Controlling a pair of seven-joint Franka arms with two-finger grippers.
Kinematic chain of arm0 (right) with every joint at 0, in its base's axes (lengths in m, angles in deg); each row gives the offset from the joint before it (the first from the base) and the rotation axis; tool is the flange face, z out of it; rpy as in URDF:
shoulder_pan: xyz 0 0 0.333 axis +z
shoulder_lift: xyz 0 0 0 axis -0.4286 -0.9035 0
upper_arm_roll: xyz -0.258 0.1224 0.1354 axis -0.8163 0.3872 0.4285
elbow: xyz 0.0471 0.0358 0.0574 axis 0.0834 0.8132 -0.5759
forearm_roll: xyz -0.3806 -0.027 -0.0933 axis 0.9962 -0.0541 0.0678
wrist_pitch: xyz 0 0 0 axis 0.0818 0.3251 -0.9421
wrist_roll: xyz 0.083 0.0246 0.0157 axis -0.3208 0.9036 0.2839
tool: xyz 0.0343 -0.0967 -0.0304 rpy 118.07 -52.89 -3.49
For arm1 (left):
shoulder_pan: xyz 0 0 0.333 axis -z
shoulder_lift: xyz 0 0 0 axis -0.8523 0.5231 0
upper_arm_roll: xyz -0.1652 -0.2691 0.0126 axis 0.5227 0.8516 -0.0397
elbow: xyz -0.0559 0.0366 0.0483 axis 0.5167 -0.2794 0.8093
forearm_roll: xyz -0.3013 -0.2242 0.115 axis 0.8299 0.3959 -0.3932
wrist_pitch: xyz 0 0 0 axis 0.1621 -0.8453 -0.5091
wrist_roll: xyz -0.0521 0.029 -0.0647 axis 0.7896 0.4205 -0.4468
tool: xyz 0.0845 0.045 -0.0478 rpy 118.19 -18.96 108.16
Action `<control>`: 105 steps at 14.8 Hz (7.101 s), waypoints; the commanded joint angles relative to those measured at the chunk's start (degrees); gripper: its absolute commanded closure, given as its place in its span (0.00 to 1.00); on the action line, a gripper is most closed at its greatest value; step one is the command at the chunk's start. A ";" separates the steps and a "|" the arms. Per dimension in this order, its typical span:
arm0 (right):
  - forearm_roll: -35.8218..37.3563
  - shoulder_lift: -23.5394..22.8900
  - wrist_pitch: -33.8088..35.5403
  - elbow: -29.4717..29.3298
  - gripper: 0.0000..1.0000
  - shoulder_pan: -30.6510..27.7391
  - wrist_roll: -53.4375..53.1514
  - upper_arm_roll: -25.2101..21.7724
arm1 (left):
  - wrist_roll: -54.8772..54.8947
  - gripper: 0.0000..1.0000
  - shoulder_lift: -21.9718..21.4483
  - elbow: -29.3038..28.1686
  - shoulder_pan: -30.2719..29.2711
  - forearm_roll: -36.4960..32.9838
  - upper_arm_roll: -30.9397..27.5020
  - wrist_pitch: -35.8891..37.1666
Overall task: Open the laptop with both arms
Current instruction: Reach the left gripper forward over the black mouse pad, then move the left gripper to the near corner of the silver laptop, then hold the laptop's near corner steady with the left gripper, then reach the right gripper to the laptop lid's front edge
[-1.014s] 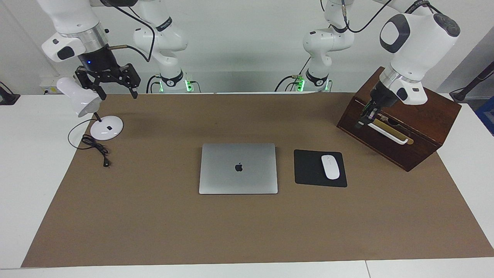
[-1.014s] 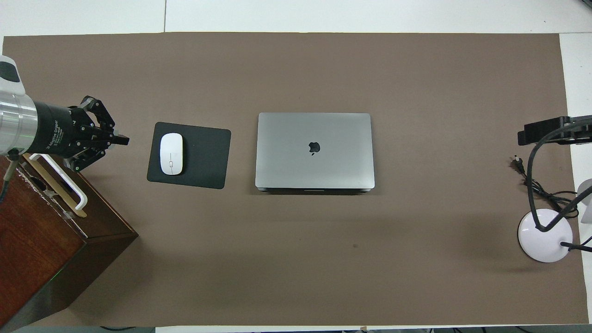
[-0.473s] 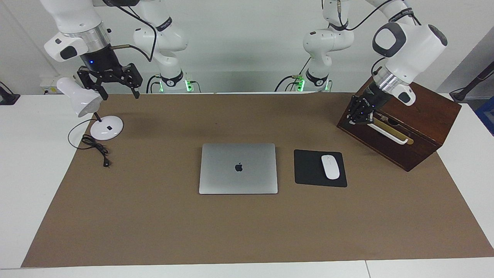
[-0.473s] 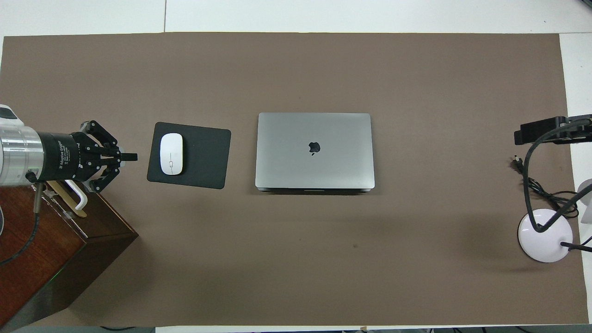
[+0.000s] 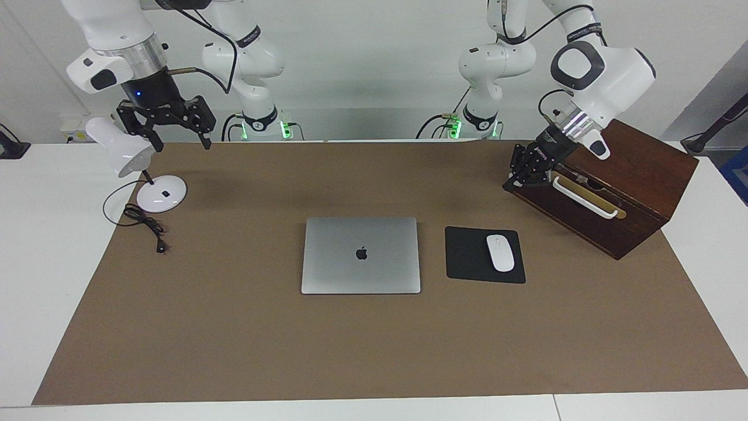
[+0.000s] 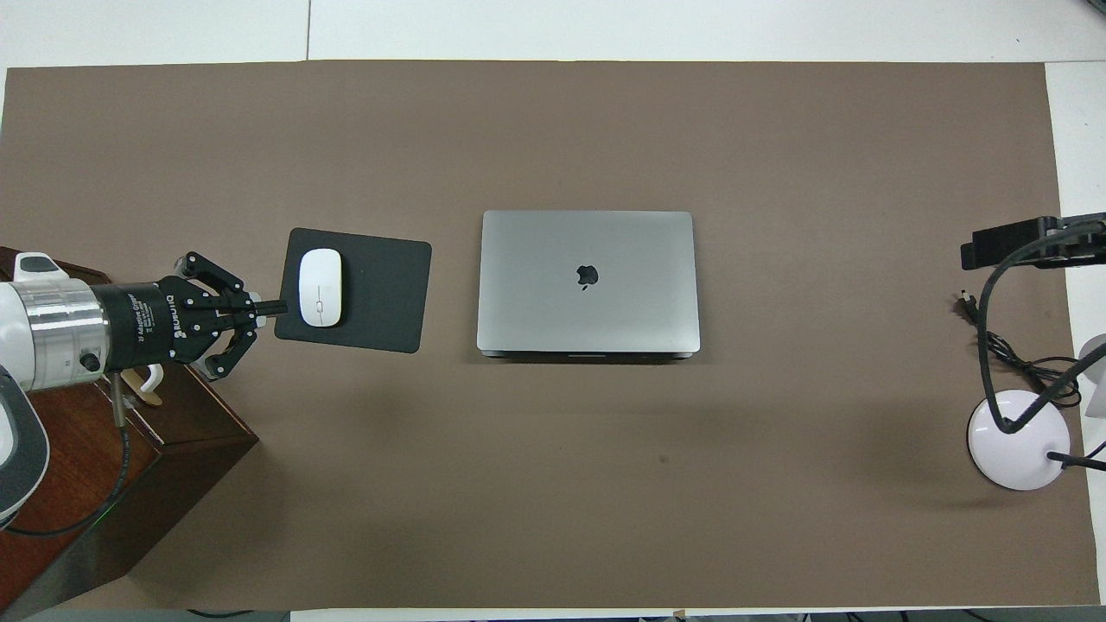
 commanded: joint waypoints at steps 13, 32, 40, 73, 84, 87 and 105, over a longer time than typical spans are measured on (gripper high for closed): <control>-0.94 1.31 -1.45 1.55 0.00 -0.24 1.47 -0.29 | -21.50 1.00 -3.90 -17.35 17.15 22.30 0.12 -31.13; -0.94 4.91 -0.05 1.20 0.00 -0.41 1.38 -0.73 | 30.16 1.00 2.59 -21.22 26.48 63.68 0.12 -33.18; -0.94 4.92 -0.05 1.20 0.00 -0.50 1.38 -0.82 | 50.56 1.00 10.60 -20.17 25.96 80.56 -0.05 -23.34; -1.11 5.18 1.19 1.29 0.00 -0.06 1.38 -0.30 | 60.24 1.00 23.08 -9.62 26.40 93.32 -0.23 -21.05; -1.82 5.71 0.22 1.02 0.00 0.11 1.38 1.02 | 61.12 1.00 25.28 -8.13 27.10 94.38 -0.14 -21.05; -1.90 5.71 0.04 1.03 0.00 0.11 1.64 2.17 | 61.56 1.00 25.54 -8.13 27.71 94.91 -0.14 -21.13; 5.21 4.56 -22.98 16.32 0.00 20.23 24.65 6.30 | 66.74 1.00 28.18 -8.22 27.63 95.17 -0.23 -20.70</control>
